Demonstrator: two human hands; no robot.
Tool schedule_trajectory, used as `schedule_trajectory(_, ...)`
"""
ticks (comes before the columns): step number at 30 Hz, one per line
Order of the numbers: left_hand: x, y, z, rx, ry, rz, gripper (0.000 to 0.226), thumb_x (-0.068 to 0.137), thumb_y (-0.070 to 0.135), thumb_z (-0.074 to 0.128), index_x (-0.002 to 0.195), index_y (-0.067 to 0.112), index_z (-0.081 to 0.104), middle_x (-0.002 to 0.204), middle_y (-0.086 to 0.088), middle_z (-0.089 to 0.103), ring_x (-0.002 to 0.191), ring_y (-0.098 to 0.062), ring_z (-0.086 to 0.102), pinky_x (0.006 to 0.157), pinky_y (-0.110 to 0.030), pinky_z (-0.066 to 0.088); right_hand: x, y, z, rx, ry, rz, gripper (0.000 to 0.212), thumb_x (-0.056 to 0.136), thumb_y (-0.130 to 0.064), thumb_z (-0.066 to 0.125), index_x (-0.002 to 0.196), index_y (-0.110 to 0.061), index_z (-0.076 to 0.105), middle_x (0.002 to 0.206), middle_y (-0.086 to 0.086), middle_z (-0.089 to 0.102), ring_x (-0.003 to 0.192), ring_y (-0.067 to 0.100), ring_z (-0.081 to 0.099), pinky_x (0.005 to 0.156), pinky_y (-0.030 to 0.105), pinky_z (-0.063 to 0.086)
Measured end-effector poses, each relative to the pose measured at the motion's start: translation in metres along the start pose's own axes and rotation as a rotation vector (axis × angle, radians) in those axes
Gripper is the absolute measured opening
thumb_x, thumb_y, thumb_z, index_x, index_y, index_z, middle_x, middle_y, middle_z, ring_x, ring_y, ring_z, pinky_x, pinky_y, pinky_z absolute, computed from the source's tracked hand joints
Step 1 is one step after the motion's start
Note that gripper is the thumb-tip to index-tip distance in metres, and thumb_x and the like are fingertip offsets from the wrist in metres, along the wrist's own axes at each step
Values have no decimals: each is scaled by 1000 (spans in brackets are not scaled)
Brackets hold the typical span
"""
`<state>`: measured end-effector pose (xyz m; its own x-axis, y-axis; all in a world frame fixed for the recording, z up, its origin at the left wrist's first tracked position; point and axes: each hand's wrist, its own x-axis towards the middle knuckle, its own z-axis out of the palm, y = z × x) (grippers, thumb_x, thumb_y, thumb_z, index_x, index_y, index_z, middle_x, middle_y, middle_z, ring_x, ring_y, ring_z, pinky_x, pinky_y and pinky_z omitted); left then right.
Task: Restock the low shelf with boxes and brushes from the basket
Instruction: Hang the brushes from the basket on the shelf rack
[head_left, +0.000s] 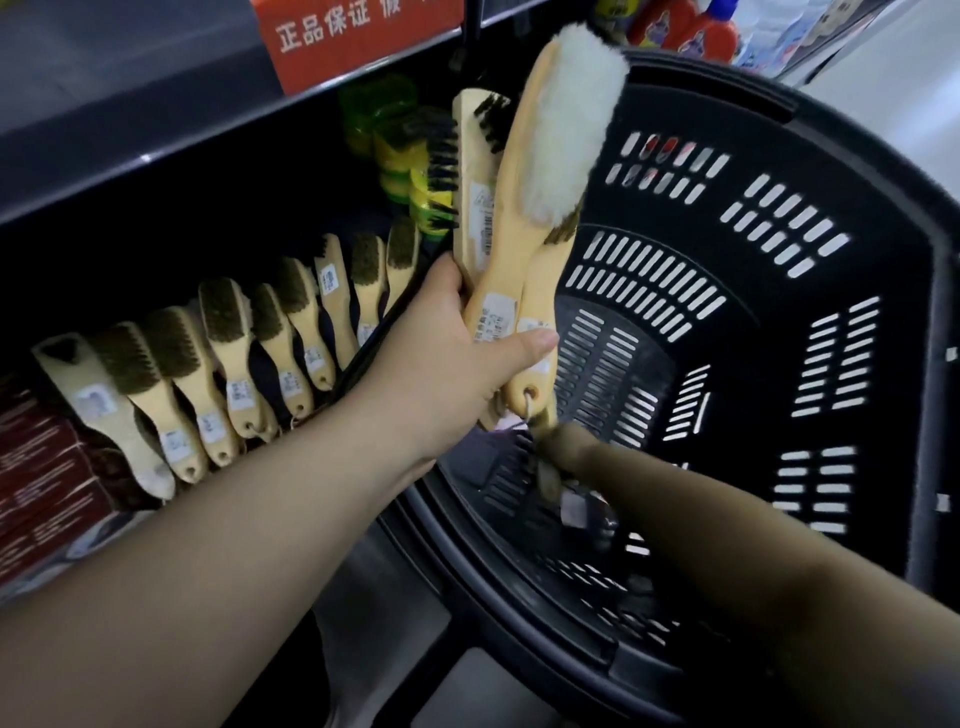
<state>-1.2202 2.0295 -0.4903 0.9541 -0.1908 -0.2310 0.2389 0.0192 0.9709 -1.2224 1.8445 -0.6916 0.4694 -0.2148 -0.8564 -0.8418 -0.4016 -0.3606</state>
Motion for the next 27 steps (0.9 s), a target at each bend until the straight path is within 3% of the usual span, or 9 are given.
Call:
schedule_trajectory(2,0,1,2,27,7,12,37,78,11,73,99,32,51,85,15,67,74,3,65,62,-16,53,-22,-18,-16,287,-118,-84,21,99,-13,39,87,-7,55,79,12,59,72,25,59,76,41,53)
schedule_trajectory(3,0,2,2,35,14,15,38,78,11,73,100,32,51,89,14,67,76,5,65,64,-14,52,-36,-26,-24,436,-157,-115,19,99,-8,37,91,-6,54,81,12,60,73,25,59,77,41,52)
schedule_trajectory(5,-1,4,3,33,34,0,37,78,13,73,101,31,51,91,11,66,75,2,65,62,-14,52,-68,-40,-40,676,-209,-178,18,100,-8,34,97,-7,52,79,11,61,69,21,60,72,35,49)
schedule_trajectory(8,-4,7,6,20,99,-30,30,79,13,72,92,29,50,88,5,66,74,-6,65,57,-18,52,-131,-51,-55,810,-349,-273,22,99,-17,38,86,-10,54,60,2,55,49,13,53,52,24,47)
schedule_trajectory(12,-17,14,8,-27,134,-68,29,79,13,72,91,28,51,91,-1,67,85,-17,66,77,-37,54,-203,-55,-57,758,-387,-456,10,90,-18,51,82,-13,51,56,-3,47,42,7,43,42,18,40)
schedule_trajectory(14,-28,19,5,-55,122,-91,27,79,13,73,95,25,54,94,-2,68,89,-20,66,81,-39,54,-230,-59,-51,794,-445,-505,5,88,-12,46,87,-11,51,64,0,51,47,9,47,47,19,44)
schedule_trajectory(17,-50,28,-5,-147,97,-136,30,80,8,71,106,13,57,98,-13,71,90,-30,68,82,-49,55,-263,-65,-36,875,-589,-566,24,78,-2,40,99,-6,50,76,5,56,60,14,53,59,25,52)
schedule_trajectory(22,-91,38,-42,-270,144,-158,39,79,1,69,115,1,58,102,-21,69,82,-31,66,81,-48,55,-293,-74,1,731,-557,-688,26,97,-1,37,113,-4,57,85,7,65,69,17,64,61,26,56)
schedule_trajectory(27,-130,34,-83,-268,228,-181,34,78,1,70,110,6,61,96,-15,71,82,-27,68,79,-42,55,-309,-88,50,676,-541,-663,20,96,-7,45,94,-8,64,74,3,68,62,14,64,60,27,56)
